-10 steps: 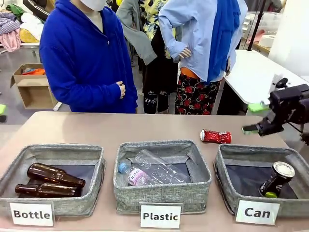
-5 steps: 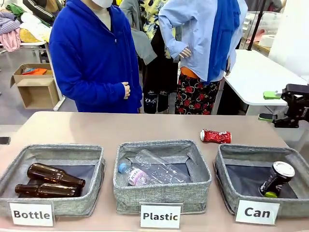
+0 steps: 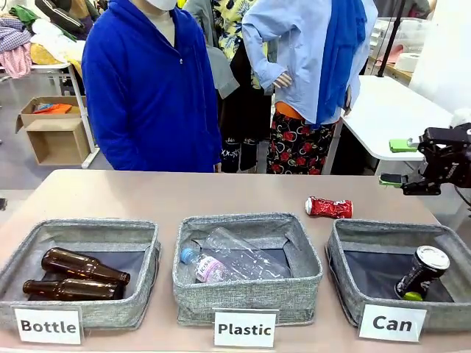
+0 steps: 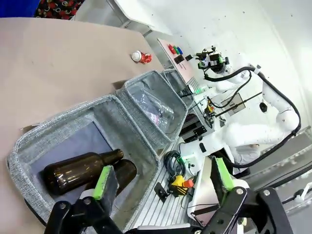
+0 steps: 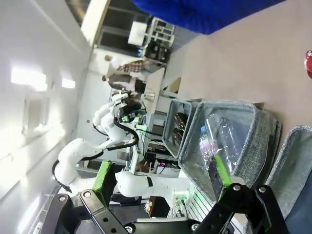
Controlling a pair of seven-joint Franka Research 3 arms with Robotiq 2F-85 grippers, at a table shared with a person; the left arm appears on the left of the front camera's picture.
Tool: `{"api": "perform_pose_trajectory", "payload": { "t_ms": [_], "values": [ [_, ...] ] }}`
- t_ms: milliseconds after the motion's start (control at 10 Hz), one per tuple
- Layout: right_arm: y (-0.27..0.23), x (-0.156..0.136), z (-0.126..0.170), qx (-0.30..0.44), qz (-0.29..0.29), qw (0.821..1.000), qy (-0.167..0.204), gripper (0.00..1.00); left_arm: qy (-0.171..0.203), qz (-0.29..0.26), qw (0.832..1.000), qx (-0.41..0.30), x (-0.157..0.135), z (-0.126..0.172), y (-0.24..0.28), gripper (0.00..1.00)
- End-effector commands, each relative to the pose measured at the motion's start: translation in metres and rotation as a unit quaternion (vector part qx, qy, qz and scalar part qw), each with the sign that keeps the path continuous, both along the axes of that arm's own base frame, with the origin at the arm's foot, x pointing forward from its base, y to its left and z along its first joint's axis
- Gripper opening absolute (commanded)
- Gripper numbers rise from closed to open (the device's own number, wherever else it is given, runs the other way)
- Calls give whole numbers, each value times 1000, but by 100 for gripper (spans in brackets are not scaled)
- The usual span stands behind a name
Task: Sort the can waste into the basket.
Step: Pick up the can waste from the table and place it in the right Fabric basket.
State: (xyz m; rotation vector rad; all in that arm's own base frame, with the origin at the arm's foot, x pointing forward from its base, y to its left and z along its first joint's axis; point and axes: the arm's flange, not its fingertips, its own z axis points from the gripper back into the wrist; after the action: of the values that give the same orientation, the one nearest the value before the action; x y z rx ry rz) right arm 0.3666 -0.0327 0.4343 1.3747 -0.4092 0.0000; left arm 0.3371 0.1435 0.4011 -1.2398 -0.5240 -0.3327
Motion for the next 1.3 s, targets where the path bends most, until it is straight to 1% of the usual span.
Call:
{"api": "perform_pose_trajectory", "payload": {
  "t_ms": [0, 500, 600, 700, 800, 900, 1000, 1100, 1200],
  "values": [
    [-4, -1, 3, -5, 3, 1000, 9, 100, 7, 2, 1000, 4, -3, -1, -3, 100],
    [-4, -1, 3, -5, 3, 1000, 9, 100, 7, 2, 1000, 4, -3, -1, -3, 100],
    [-1, 0, 0, 0, -1, 1000, 0, 100, 7, 2, 1000, 4, -3, -1, -3, 100],
    [24, 17, 14, -186, 9, 982, -32, 100, 7, 2, 1000, 4, -3, -1, -3, 100],
    [41, 45, 18, -324, 56, 943, -39, 100, 7, 2, 1000, 4, -3, -1, -3, 100],
    [47, 74, 18, -419, 52, 905, -49, 100, 7, 2, 1000, 4, -3, -1, -3, 100],
    [52, 98, 13, -486, 46, 872, -44, 100, 7, 2, 1000, 4, -3, -1, -3, 100],
    [57, 121, 7, -535, 29, 843, -45, 100, 7, 2, 1000, 4, -3, -1, -3, 100],
    [59, 140, 1, -556, 26, 830, -26, 100, 7, 2, 1000, 4, -3, -1, -3, 100]
  ]
}}
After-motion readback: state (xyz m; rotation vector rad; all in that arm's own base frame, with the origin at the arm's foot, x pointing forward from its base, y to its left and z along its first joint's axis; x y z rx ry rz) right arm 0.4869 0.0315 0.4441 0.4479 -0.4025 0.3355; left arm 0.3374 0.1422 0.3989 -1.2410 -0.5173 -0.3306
